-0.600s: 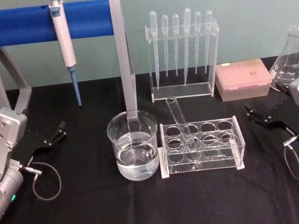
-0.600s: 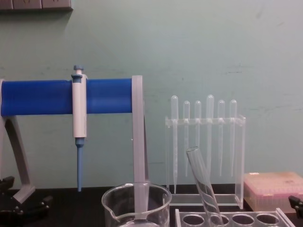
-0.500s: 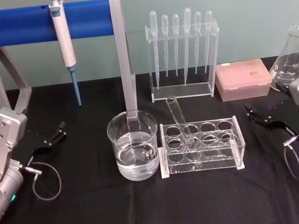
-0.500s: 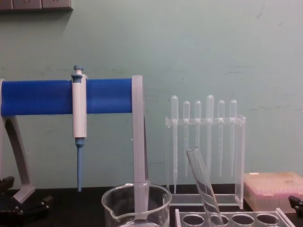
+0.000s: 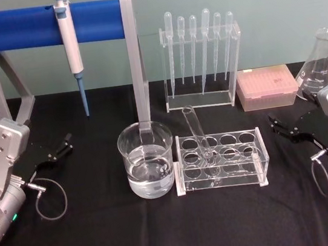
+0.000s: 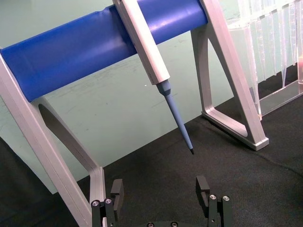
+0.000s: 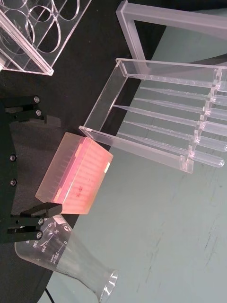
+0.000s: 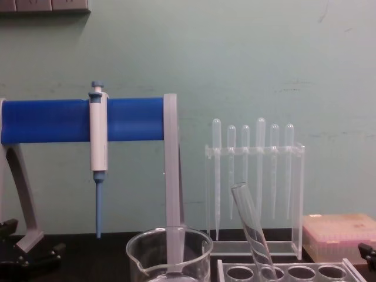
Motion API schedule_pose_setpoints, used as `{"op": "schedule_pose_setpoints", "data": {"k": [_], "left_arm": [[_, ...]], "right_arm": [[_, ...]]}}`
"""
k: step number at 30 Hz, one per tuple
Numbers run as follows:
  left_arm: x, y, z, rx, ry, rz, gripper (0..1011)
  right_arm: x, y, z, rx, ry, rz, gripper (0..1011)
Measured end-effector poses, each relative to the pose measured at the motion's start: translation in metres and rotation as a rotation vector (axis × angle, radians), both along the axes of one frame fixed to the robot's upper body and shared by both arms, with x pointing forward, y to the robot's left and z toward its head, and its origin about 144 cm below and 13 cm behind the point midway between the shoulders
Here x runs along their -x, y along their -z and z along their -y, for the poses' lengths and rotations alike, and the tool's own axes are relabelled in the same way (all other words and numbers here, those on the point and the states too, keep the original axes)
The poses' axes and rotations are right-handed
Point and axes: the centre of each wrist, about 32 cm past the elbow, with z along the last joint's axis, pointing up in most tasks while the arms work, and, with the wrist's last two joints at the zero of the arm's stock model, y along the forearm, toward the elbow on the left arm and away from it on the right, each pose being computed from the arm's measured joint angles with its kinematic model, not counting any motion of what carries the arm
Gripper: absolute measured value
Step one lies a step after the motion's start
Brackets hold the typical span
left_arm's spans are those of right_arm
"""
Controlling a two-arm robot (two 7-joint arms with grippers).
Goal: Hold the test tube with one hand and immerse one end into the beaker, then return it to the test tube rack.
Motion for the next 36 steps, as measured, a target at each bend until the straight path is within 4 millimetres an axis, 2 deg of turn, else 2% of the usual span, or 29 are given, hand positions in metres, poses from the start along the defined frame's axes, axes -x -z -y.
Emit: {"op": "schedule_pose_setpoints", "data": {"k": [22,28,31,36], "left_arm": [[0.0,0.0,0.0,0.0,0.0,0.0,1000],[0.0,0.0,0.0,0.0,0.0,0.0,1000],[0.0,0.0,0.0,0.0,0.0,0.0,1000],[0.0,0.0,0.0,0.0,0.0,0.0,1000]], "right_arm": [[0.004,-0.003,0.002,0.002,0.0,0.008,1003],[0.029,-0.02,0.007,0.001,-0.02,0.022,1002],[0.048,-0.039,0.011,-0.046,-0.089,-0.011,1003],[0.06,-0.059,0.011,-0.095,-0.228,-0.066,1003]]}}
